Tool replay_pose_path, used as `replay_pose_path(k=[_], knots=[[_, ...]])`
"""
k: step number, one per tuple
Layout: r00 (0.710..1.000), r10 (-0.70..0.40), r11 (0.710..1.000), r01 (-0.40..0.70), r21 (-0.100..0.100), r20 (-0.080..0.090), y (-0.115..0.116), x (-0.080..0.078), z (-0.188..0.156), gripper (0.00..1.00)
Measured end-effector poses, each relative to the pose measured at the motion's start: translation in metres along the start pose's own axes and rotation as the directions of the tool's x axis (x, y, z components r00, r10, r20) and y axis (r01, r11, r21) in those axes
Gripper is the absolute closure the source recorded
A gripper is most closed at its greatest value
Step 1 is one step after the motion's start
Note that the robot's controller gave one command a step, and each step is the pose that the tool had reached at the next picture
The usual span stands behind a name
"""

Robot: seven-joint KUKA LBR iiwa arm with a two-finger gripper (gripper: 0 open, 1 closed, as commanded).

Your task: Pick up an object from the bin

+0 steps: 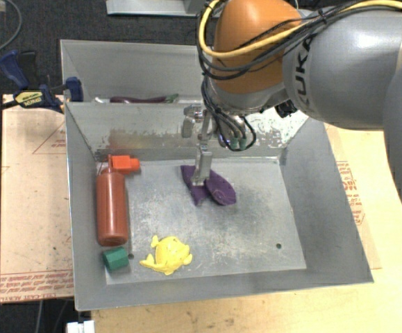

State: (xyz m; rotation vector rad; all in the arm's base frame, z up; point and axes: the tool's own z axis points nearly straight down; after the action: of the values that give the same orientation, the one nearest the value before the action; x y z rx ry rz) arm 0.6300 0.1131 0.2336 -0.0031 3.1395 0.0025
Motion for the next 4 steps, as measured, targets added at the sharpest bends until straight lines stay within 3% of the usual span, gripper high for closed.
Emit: replay_pose_path(k=[1,2,3,4], knots=[[0.995,-0.104,0.995,0.104,0.002,-0.010,-0.001,0.007,0.008,0.00],[0.985,-0.173,0.985,0.173,-0.001,0.014,-0.018,0.008,0.025,0.00],[0.989,-0.148,0.989,0.148,0.001,0.000,-0.037,0.005,0.082,0.00],[0.999,-0.034,0.999,0.034,-0.004,0.006,-0.063,0.023,0.113,0.00]])
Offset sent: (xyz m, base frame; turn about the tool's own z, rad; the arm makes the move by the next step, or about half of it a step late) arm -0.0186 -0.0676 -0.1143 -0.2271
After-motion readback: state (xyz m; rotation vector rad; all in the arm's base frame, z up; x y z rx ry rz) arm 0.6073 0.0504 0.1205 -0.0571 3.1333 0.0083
